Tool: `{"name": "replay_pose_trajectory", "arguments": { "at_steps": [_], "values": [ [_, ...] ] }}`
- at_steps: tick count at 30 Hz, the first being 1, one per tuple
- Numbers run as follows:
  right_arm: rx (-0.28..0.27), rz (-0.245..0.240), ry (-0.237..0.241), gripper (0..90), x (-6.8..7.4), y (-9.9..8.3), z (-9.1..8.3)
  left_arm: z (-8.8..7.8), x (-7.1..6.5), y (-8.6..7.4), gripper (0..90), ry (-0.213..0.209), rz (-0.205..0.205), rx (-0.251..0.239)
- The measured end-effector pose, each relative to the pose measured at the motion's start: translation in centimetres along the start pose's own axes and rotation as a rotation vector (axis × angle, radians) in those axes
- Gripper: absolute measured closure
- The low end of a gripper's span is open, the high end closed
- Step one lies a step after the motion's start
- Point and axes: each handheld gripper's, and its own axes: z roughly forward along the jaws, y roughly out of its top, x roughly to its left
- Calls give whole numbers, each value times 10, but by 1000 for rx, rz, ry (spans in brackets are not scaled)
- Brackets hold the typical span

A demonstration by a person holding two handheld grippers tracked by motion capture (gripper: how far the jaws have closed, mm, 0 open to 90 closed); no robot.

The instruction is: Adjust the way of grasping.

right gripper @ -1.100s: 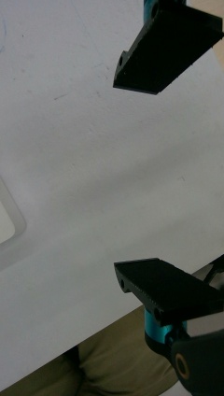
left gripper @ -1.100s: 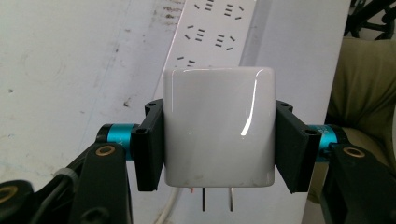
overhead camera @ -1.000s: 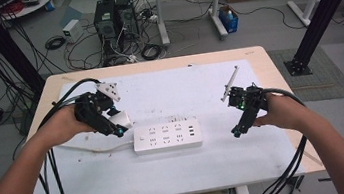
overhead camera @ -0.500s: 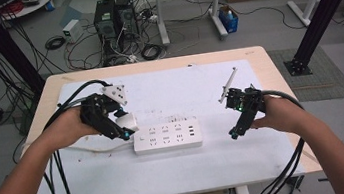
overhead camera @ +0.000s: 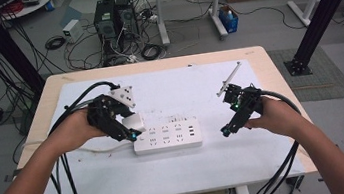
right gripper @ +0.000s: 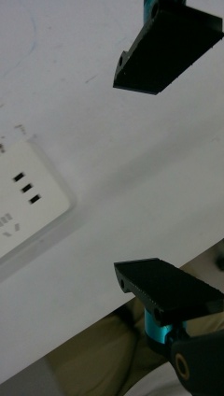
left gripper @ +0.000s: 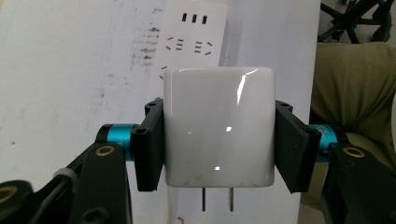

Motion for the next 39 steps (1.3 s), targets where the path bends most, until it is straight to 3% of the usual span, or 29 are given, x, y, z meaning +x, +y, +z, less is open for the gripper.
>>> {"name": "replay_pose_trajectory", "arguments": {
  "at_steps": [3, 5, 8, 9, 12, 15, 21, 31, 36, 39],
  "values": [
    [-75, 83, 61, 101, 3, 1, -1, 7, -2, 7, 425, -10, 26, 2],
    [-105, 103, 98, 101, 5, 2, 1, 11, -4, 10, 426, -6, 43, -1],
    [-119, 131, 143, 101, 6, 5, 2, 16, -7, 14, 426, 9, 66, -20],
    [-127, 160, 191, 101, 8, 8, 4, 17, -9, 16, 426, 13, 76, -24],
    [-152, 217, 277, 101, 9, 12, 8, 24, -12, 23, 426, 9, 93, -27],
    [-181, 245, 311, 101, 9, 13, 12, 31, -12, 27, 426, 2, 100, -27],
    [-243, 367, 426, 101, 6, 12, 16, 41, -13, 35, 426, -10, 102, -37],
    [-331, 510, 548, 101, 2, 8, 18, 51, -17, 49, 426, 31, 86, -68],
    [-347, 553, 596, 102, 3, 10, 24, 54, -18, 55, 426, 43, 88, -89],
    [-348, 563, 601, 101, 3, 11, 25, 56, -19, 57, 426, 43, 93, -96]
  ]
}}
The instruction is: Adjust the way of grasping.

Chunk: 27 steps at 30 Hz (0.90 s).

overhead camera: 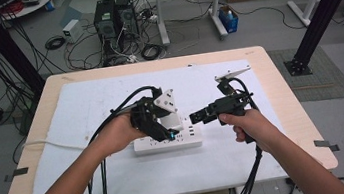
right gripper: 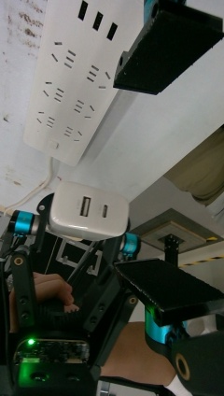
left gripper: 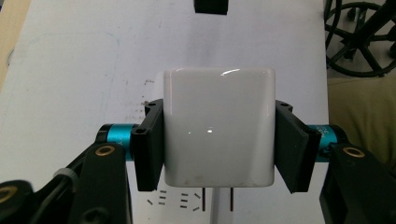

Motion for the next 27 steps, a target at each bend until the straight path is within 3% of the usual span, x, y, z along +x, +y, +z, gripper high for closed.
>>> {"name": "replay_pose_trajectory", "arguments": {
  "at_steps": [9, 20, 21, 24, 25, 27],
  "values": [
    [-3, 62, 39, 102, -2, 7, 8, 3, -1, 1, 426, 12, -5, -60],
    [32, 106, 58, 111, 0, 15, 28, 9, 0, 2, 426, 11, -8, -62],
    [31, 105, 65, 194, 0, 15, 31, 8, 0, 2, 426, 12, -8, -62],
    [31, 115, 66, 205, -1, 16, 33, 9, 0, 2, 426, 11, -12, -64],
    [28, 115, 65, 256, -1, 16, 34, 9, 0, 1, 426, 14, -11, -66],
    [20, 118, 75, 271, -1, 17, 35, 9, 0, 1, 426, 14, -8, -65]
  ]
}}
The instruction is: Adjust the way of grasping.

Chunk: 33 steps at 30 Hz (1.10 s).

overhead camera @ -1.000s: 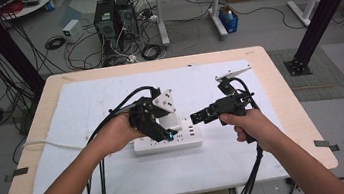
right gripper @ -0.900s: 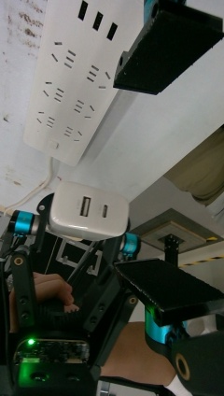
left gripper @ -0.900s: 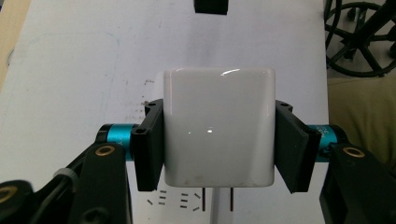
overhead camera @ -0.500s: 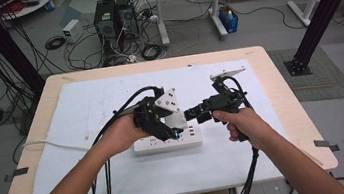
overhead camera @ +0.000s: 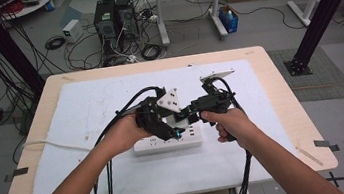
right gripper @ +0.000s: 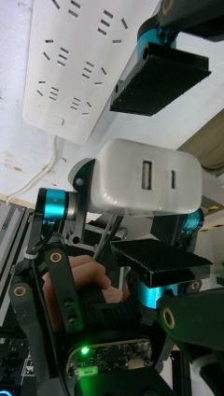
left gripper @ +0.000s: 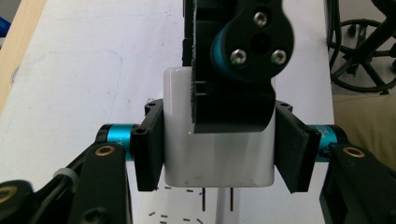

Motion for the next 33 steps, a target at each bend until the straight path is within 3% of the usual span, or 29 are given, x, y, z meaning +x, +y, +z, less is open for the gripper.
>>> {"name": "replay_pose_trajectory", "arguments": {
  "at_steps": [14, 15, 21, 22, 23, 27, 30, 33],
  "values": [
    [30, 26, 44, 467, -4, 2, 9, 3, -1, 0, 426, 26, 21, 5],
    [31, 24, 43, 568, -5, 1, 12, 3, -2, 1, 425, 27, 24, 9],
    [21, 42, 56, 620, -8, 1, 13, 6, -2, 0, 421, 41, 22, 16],
    [21, 42, 56, 620, -8, 1, 13, 6, -2, 0, 358, 41, 22, 16],
    [23, 27, 21, 621, -9, 1, 13, 5, 0, 0, 245, 31, -25, 10],
    [7, -14, -13, 621, -11, 1, 9, 0, 4, -6, 235, 13, -58, 21],
    [12, -53, -58, 622, -12, 2, 4, -5, 9, -15, 214, 4, -106, 46],
    [40, -129, -168, 622, -10, 4, -3, -14, 14, -26, 213, -9, -154, 68]
  ]
}}
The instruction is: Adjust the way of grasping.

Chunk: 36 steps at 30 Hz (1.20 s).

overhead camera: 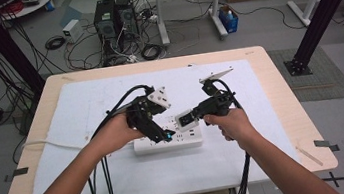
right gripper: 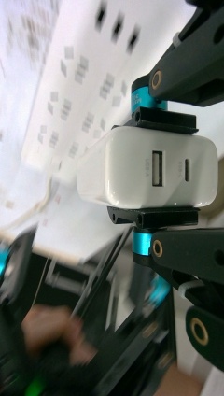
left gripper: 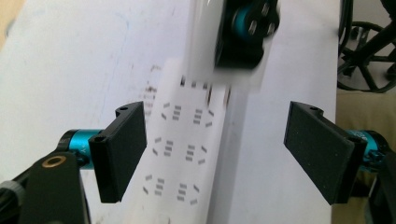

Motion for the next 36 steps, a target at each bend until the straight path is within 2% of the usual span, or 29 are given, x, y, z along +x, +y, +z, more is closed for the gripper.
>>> {"name": "replay_pose_trajectory", "arguments": {
  "at_steps": [4, 7, 9, 12, 14, 16, 17, 19, 22, 25, 29, 34, 36],
  "values": [
    [2, -53, -78, 622, -1, 2, -15, -13, 10, -17, 213, -8, -40, 53],
    [0, -75, -120, 622, 0, 3, -28, -22, 17, -28, 214, -8, -70, 93],
    [18, -97, -143, 622, 2, 5, -34, -28, 22, -35, 213, -19, -87, 114],
    [73, -164, -231, 621, 10, 7, -40, -35, 28, -43, 213, -40, -88, 172],
    [117, -230, -291, 621, 16, 8, -42, -38, 31, -47, 213, -51, -86, 210],
    [163, -284, -367, 621, 23, 9, -44, -40, 34, -52, 213, -54, -100, 240],
    [163, -284, -367, 621, 23, 9, -44, -40, 34, -52, 213, -54, -100, 240],
    [220, -335, -458, 621, 27, 9, -47, -42, 36, -57, 213, -65, -118, 275],
    [268, -370, -538, 621, 27, 9, -53, -45, 37, -63, 213, -67, -133, 292],
    [282, -382, -579, 621, 25, 9, -59, -47, 38, -70, 214, -59, -147, 300],
    [282, -390, -601, 621, 24, 8, -65, -51, 40, -78, 213, -53, -167, 300],
    [291, -415, -604, 621, 24, 7, -65, -56, 41, -85, 214, -73, -183, 268],
    [295, -401, -607, 621, 24, 8, -65, -57, 40, -86, 213, -61, -190, 270]
  ]
}}
